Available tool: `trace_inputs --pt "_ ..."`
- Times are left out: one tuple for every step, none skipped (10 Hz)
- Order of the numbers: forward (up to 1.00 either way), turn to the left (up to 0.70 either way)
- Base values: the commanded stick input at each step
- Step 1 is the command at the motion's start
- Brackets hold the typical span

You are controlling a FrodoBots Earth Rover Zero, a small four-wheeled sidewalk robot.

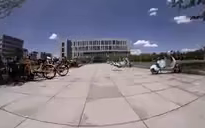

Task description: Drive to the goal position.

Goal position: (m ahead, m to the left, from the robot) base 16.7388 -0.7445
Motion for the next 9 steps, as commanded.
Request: trace_inputs --pt "0.50 0.00" --pt "0.50 0.00" --pt "0.50 0.00" --pt "0.50 0.00" --pt "0.50 0.00" --pt "0.50 0.00" --pt "0.50 0.00" --pt "0.50 0.00" --pt "0.50 0.00"
